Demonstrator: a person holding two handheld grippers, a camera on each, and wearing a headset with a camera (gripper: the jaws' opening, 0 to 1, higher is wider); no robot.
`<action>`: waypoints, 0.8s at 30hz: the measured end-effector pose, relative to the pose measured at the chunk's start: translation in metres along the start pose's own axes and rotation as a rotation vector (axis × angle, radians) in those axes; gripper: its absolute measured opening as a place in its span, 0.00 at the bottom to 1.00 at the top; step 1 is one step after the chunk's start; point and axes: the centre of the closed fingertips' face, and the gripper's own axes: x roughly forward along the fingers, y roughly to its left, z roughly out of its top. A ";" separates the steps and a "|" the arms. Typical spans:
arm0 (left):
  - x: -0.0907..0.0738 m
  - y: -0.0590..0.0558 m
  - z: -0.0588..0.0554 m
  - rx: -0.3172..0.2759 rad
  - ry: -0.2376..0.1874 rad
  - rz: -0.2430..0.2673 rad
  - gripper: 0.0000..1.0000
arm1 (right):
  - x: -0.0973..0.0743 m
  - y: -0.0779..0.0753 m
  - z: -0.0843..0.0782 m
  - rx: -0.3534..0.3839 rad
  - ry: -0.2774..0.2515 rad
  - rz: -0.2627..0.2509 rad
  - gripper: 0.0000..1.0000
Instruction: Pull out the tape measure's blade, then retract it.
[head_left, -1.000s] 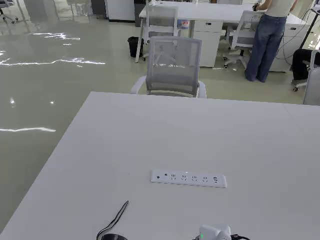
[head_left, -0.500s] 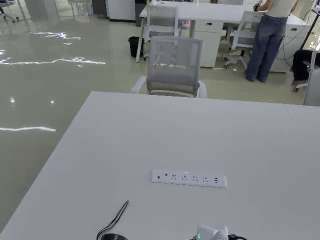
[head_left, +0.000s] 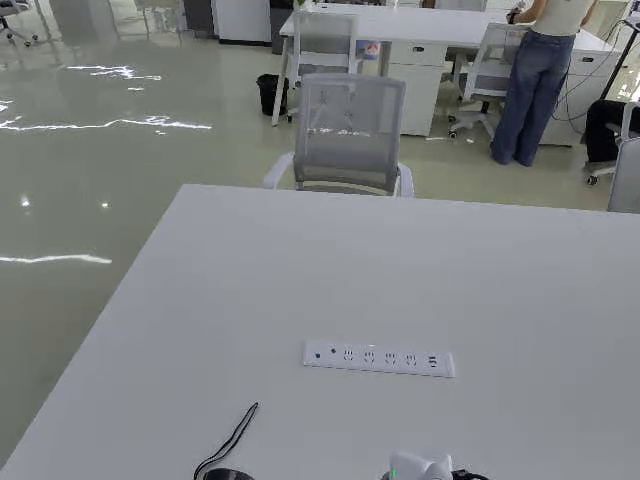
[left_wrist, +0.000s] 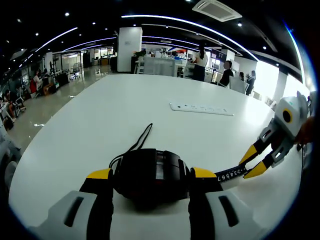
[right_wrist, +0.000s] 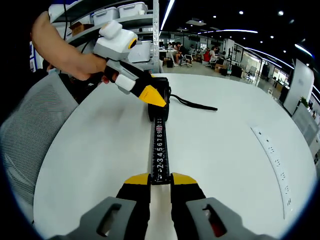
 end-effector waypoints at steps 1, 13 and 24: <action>0.000 0.000 0.000 0.000 0.000 0.000 0.57 | 0.000 0.000 0.000 0.000 0.000 0.000 0.14; -0.002 0.001 0.001 -0.010 -0.001 -0.004 0.57 | 0.005 0.000 0.005 -0.009 0.000 0.005 0.14; 0.000 0.002 0.000 -0.009 -0.001 -0.007 0.57 | 0.010 0.000 0.009 -0.011 -0.005 0.011 0.14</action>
